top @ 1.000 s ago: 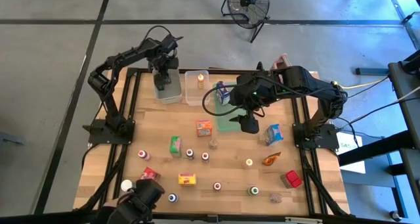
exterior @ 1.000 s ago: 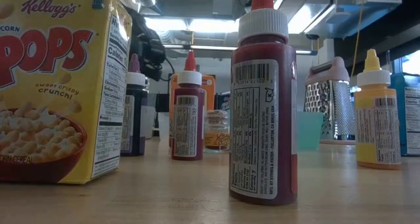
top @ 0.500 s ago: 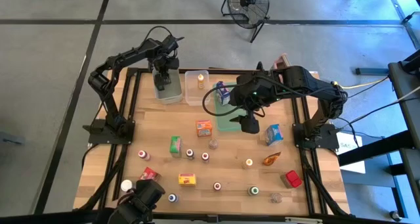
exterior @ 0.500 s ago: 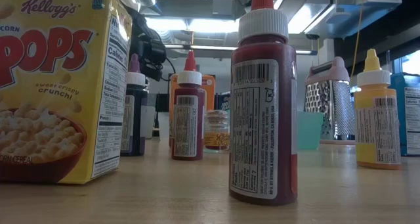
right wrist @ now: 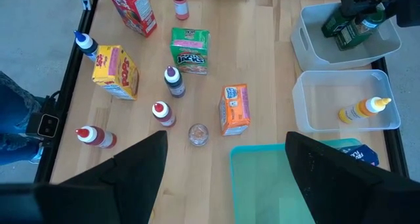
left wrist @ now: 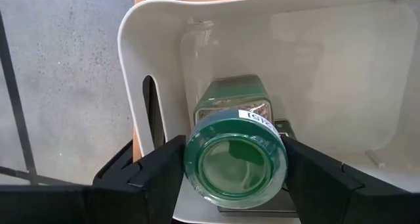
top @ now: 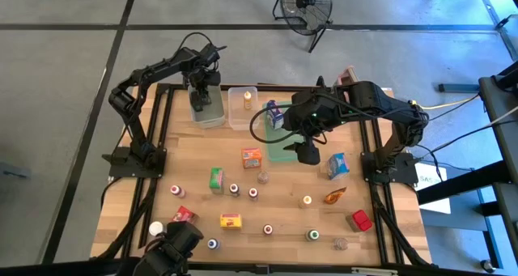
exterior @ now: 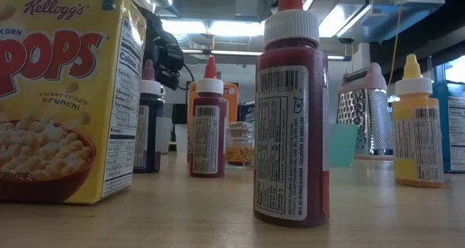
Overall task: Pick & Place Kitchen Items
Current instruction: Put the green spice bottle into the gray bin
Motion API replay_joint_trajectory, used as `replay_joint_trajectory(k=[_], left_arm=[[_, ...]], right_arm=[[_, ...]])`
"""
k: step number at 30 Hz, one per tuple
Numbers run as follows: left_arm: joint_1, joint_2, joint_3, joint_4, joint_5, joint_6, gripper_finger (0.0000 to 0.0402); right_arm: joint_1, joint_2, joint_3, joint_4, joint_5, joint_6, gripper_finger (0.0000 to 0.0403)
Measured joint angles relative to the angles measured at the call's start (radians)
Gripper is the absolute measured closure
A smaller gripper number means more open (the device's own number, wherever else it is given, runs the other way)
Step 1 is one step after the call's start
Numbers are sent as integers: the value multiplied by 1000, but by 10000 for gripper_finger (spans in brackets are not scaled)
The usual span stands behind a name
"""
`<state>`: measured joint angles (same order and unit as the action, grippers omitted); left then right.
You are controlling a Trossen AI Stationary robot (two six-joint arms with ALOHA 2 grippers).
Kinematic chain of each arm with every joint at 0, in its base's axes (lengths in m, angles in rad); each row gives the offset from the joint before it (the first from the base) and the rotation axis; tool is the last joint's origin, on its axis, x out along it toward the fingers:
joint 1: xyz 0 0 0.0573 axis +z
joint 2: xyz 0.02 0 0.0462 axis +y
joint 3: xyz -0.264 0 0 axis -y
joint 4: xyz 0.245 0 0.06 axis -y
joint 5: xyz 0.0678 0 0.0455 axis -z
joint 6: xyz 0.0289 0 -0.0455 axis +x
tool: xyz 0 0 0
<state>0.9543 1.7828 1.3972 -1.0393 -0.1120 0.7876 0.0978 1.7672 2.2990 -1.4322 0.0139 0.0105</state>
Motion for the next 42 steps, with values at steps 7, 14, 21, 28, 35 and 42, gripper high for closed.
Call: replay_joint_trajectory(k=[7, 14, 21, 28, 35, 42], left_arm=[[0, 0, 0, 0, -24, 0, 162], [0, 0, 0, 0, -36, -7, 162], [0, 0, 0, 1, -36, 4, 162], [3, 0, 0, 1, -36, 1, 162], [3, 0, 0, 0, -31, 0, 161], [3, -1, 0, -3, -31, 1, 161]], right_arm=[[0, 0, 0, 3, -2, 0, 92], [0, 0, 0, 11, -3, 0, 92], [0, 0, 0, 17, -3, 0, 92], [0, 0, 0, 20, -2, 0, 92], [0, 0, 0, 23, -2, 0, 92], [0, 0, 0, 23, -2, 0, 92]])
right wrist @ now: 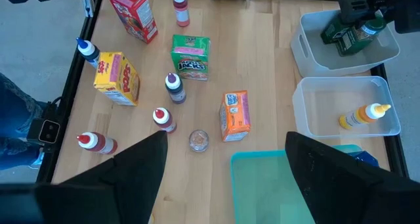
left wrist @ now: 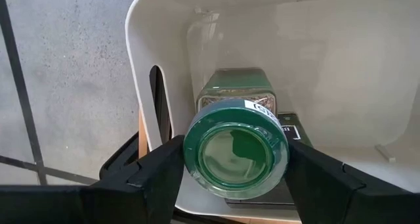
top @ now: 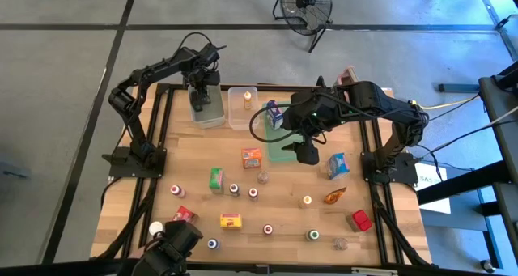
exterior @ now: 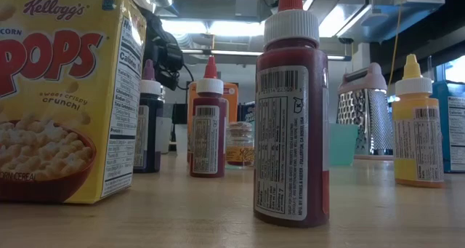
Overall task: Pick & Place Kitchen Items
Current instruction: Put the green spice bottle into the gray bin, then put the violet food coloring bottle into the transparent bin
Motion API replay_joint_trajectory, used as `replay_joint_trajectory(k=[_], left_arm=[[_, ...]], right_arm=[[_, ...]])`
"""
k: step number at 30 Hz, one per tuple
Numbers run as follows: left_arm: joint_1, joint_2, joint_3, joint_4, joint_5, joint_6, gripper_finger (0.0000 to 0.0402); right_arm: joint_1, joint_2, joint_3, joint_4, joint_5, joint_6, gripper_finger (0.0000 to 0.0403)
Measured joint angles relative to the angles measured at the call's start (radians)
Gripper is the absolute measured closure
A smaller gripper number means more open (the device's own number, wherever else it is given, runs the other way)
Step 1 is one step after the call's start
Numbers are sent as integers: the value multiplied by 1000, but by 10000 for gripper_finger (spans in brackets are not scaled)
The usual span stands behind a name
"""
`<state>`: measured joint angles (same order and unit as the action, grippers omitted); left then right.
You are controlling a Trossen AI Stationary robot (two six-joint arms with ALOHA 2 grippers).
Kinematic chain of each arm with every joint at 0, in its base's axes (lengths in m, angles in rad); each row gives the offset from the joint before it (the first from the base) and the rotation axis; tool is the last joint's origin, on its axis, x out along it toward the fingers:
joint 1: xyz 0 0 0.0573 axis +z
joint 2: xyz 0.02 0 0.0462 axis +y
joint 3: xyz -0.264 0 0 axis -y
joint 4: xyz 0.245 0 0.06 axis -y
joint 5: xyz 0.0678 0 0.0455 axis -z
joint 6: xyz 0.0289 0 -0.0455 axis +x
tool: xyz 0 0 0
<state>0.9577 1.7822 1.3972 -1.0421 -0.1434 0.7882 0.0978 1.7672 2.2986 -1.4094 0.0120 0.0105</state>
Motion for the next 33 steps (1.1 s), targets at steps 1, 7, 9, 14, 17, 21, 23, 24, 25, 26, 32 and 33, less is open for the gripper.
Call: replay_joint_trajectory(k=[1, 7, 9, 14, 17, 21, 23, 24, 25, 26, 32, 33], left_arm=[[0, 0, 0, 0, 0, 1, 161], [0, 0, 0, 0, 5, 1, 161], [0, 0, 0, 0, 5, 8, 161], [0, 0, 0, -1, 4, 8, 161], [0, 0, 0, -5, 4, 8, 156], [0, 0, 0, -5, -9, 8, 129], [0, 0, 0, -5, -23, 8, 112], [0, 0, 0, -5, -28, 8, 103], [0, 0, 0, -5, -31, 9, 95], [0, 0, 0, -5, -36, 8, 87], [0, -3, 0, -32, -39, -16, 65], [-1, -5, 1, -37, -39, -17, 64]], right_arm=[[0, 0, 0, 0, 0, 0, 92], [0, 0, 0, 1, -10, 0, 92], [0, 0, 0, 1, -13, 0, 92], [0, 0, 0, 0, -13, 0, 92], [1, 0, 0, -2, -13, 0, 92], [1, 0, 0, -7, -16, 0, 92], [1, 0, 0, -10, -16, 0, 92], [1, 0, 0, -10, -16, 0, 92], [1, 0, 0, -13, -16, 0, 92], [1, 0, 0, -16, -16, 0, 92], [1, 0, 0, -17, -16, 0, 92], [1, 0, 0, -17, -16, 0, 92]])
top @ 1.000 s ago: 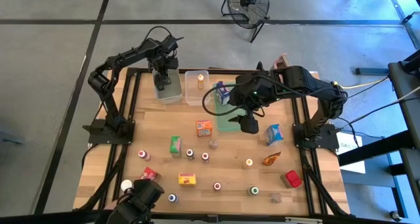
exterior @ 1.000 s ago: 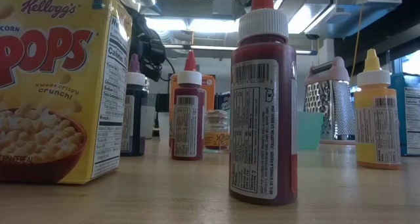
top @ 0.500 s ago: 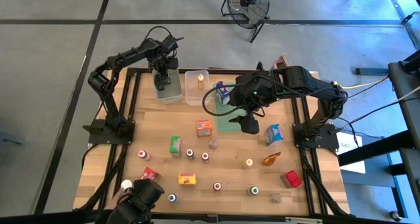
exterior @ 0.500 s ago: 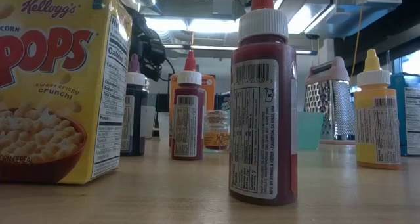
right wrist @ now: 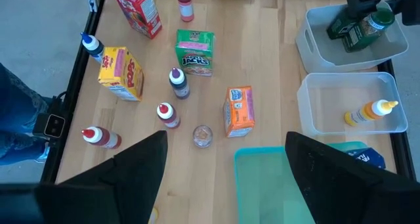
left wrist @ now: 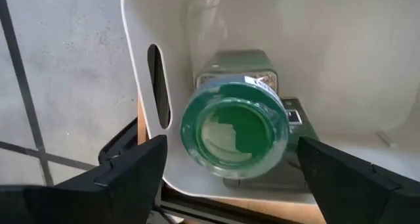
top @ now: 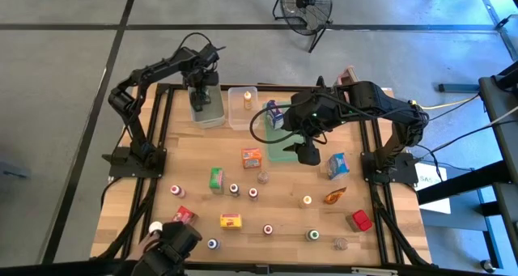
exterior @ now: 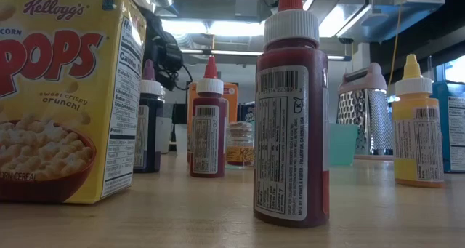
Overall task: Pick & Place Kitchen Items
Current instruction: Put the violet food coloring bottle into the transparent bin
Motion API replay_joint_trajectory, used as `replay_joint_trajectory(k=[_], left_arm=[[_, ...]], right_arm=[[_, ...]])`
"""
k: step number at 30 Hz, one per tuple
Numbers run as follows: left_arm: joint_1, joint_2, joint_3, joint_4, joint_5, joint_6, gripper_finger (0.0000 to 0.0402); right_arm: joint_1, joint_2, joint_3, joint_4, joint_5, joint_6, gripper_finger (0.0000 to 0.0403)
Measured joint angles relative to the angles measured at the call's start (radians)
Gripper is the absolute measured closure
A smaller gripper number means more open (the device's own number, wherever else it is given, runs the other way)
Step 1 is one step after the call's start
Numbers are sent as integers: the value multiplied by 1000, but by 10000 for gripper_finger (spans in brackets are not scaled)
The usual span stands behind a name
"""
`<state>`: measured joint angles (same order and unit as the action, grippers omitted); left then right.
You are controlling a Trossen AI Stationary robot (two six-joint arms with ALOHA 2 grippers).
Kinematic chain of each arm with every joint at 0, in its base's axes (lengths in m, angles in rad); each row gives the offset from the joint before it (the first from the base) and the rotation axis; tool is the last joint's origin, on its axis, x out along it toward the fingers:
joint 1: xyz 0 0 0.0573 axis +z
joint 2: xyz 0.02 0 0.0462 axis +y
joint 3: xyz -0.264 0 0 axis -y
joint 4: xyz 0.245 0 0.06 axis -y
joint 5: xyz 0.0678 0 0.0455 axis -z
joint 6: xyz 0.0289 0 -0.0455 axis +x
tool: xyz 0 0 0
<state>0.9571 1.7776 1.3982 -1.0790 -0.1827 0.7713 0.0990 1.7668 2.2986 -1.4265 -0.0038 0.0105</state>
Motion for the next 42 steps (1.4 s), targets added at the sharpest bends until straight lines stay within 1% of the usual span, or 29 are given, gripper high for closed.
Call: replay_joint_trajectory(k=[5, 10, 14, 20, 24, 26, 28, 31, 33, 35, 39, 42], left_arm=[[-5, -22, 29, -45, -6, -2, 64], [-19, -79, 72, -61, -15, -6, 64], [-44, -149, 95, -95, -42, -27, 64], [-113, -296, 99, -161, -36, -94, 64], [-183, -408, 99, -163, -26, -221, 64], [-223, -464, 99, -163, 7, -288, 64], [-268, -518, 99, -162, 68, -359, 64], [-337, -585, 99, -159, 179, -508, 64], [-377, -616, 99, -159, 253, -625, 64], [-421, -639, 99, -159, 303, -711, 64], [-541, -641, 99, -159, 321, -821, 64], [-659, -612, 99, -150, 296, -861, 64]], right_arm=[[0, 0, 0, 0, 0, -1, 92], [0, 0, 0, 1, -4, -4, 92], [-1, 0, 0, 1, -26, -5, 92], [0, -5, 0, 1, -73, 0, 92], [0, -5, 0, -8, -108, 12, 92], [0, -5, 0, -7, -129, 15, 92], [0, -5, 0, -7, -150, 16, 92], [7, -5, 0, -7, -162, 27, 92], [18, -5, 0, -7, -162, 33, 92], [34, -5, 0, -6, -162, 34, 92], [70, -5, 0, -6, -163, 34, 92], [103, -3, 0, -5, -147, 39, 92]])
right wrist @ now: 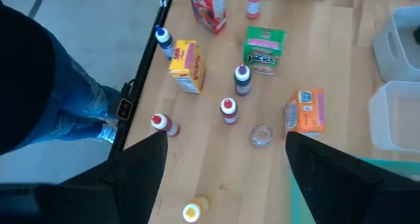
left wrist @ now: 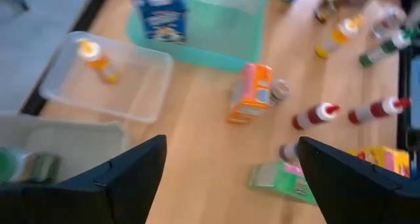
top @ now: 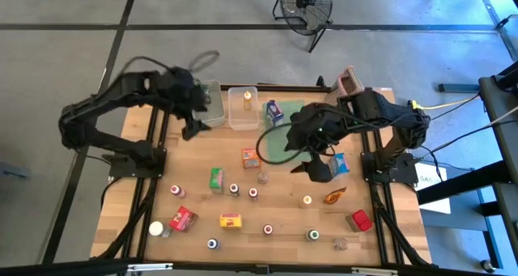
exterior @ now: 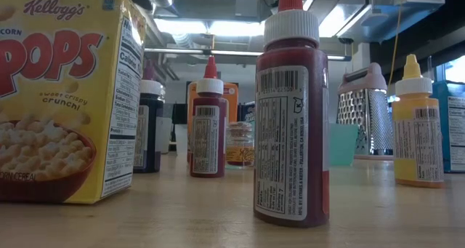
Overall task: Pick & Place Kitchen Items
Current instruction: Put the violet food coloring bottle into the transparent bin
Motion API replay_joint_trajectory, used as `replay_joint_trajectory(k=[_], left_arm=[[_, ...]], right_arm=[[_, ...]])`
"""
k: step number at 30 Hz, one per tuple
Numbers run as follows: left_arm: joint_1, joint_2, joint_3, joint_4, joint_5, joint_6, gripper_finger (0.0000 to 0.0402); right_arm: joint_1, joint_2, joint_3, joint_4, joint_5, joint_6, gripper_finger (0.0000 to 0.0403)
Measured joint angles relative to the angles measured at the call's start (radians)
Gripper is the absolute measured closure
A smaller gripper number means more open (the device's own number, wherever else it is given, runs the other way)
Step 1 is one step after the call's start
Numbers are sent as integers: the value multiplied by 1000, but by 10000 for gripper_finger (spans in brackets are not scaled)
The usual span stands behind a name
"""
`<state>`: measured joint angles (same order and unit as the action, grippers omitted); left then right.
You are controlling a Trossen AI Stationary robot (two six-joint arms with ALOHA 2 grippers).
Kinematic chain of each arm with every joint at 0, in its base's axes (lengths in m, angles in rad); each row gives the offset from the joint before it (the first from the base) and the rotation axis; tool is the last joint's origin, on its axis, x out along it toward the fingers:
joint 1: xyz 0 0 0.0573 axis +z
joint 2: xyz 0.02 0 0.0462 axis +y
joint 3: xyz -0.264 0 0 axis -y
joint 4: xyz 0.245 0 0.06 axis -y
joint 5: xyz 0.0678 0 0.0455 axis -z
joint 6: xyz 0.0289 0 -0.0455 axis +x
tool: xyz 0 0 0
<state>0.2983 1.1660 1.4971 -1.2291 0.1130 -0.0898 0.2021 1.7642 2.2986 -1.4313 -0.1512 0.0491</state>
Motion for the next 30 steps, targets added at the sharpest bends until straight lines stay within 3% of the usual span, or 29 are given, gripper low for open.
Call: replay_joint_trajectory(k=[7, 14, 24, 30], left_arm=[[-297, 125, 0, 42, -169, 100, 64], [-489, 276, 0, 79, -198, 138, 64], [-560, 413, -1, 105, -194, 111, 64], [-551, 464, 0, 104, -251, 84, 64]], right_arm=[[87, 10, 0, -1, 62, 45, 92], [157, 11, 0, 6, 128, 103, 92], [228, 33, 0, 22, 167, 157, 92], [264, 33, 0, 37, 197, 209, 92]])
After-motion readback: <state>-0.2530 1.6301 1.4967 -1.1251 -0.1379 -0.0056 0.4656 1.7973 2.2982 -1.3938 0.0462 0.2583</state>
